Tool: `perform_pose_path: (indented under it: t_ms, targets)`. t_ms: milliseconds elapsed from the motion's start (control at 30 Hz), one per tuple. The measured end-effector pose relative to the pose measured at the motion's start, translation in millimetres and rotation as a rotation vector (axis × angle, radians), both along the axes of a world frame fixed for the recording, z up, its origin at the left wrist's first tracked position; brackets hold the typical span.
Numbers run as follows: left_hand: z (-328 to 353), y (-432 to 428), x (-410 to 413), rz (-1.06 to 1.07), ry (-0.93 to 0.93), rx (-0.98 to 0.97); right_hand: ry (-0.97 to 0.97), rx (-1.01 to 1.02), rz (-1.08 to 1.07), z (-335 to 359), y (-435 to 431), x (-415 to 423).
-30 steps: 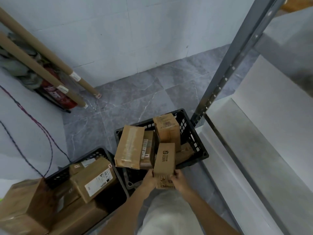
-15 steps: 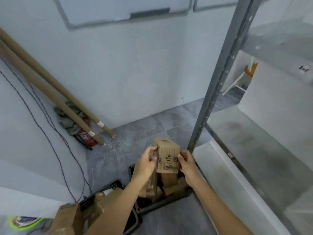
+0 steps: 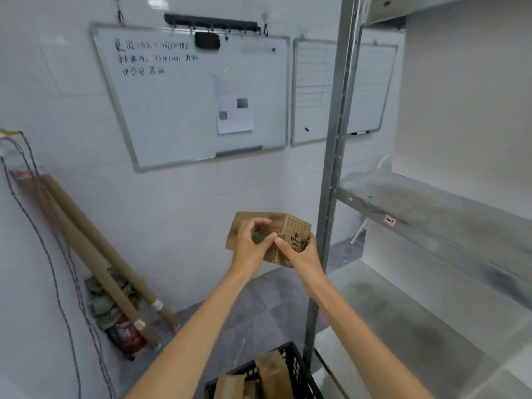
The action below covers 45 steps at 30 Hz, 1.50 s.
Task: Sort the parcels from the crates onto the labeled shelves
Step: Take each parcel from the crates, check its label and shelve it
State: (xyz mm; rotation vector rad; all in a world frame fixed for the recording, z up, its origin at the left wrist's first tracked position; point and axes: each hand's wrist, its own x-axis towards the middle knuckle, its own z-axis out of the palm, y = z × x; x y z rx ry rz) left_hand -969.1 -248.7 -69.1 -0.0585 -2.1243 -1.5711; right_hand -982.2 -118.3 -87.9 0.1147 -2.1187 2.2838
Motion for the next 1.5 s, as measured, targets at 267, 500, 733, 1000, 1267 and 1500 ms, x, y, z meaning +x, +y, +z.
perform_pose_path:
  t_ms: [267,500,733,1000,1267,1500]
  targets:
    - [16.9,15.2,0.2,-0.118,0.044,-0.078,-0.058,-0.098,-0.121,12.9,24.0,3.4]
    - [24.7,-15.3,-8.3,-0.038,0.05,-0.161,-0.117,-0.163,-0.075,30.6,56.7,8.2]
    - [30.7,-54.6,-14.0,-0.125,-0.312,0.052,-0.14,-0.253,-0.019,42.5,93.0,17.9]
    - [43.6,-42.4,-5.6,-0.47,-0.278,0.143,-0.121,-0.306,-0.035,54.0,105.7,28.8]
    - [45.4,-27.3,-15.4,-0.557,-0.213,0.213,-0.146,-0.311,-0.094,65.1,120.4,48.8]
    - [40.1,-21.6,-12.6,-0.713,-0.183,0.313,-0.18,-0.372,-0.165,66.0,132.5,67.5]
